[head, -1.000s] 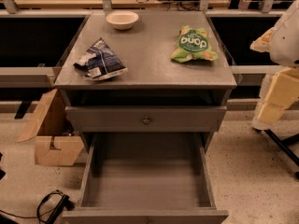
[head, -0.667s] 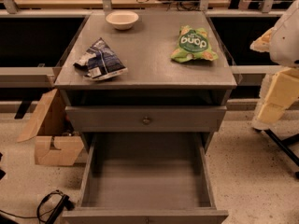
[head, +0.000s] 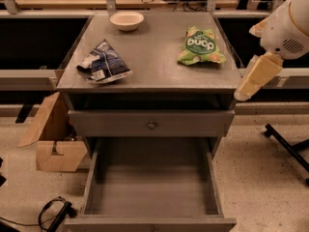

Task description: Place green rice chip bag into middle drawer

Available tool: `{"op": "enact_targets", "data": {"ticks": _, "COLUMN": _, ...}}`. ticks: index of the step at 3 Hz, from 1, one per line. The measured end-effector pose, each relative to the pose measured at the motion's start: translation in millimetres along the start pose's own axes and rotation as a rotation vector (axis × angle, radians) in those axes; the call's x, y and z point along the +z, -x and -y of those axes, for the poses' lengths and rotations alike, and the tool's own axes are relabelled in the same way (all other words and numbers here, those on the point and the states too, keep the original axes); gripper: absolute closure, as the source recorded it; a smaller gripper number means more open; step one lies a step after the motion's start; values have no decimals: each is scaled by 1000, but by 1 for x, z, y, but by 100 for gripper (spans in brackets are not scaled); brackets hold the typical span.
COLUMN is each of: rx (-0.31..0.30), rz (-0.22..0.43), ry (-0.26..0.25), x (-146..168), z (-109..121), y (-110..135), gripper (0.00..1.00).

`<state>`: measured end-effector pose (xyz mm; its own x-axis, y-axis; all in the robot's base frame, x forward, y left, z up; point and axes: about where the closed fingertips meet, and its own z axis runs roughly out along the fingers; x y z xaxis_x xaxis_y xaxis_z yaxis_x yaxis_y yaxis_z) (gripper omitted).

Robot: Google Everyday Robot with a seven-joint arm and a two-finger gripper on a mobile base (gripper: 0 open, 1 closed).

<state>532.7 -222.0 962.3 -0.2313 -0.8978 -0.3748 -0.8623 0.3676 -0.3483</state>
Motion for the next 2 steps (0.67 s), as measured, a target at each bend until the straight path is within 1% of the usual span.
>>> {"op": "enact_targets", "data": {"ticks": 1, "rx": 87, "rz": 81, "ry": -68, "x": 34, "z": 69, "y": 21, "gripper": 0}}
{"op": "enact_targets", "data": {"ticks": 2, "rx": 251, "rz": 96, "ry": -136, "x": 66, "z": 146, "y": 69, "gripper": 0}}
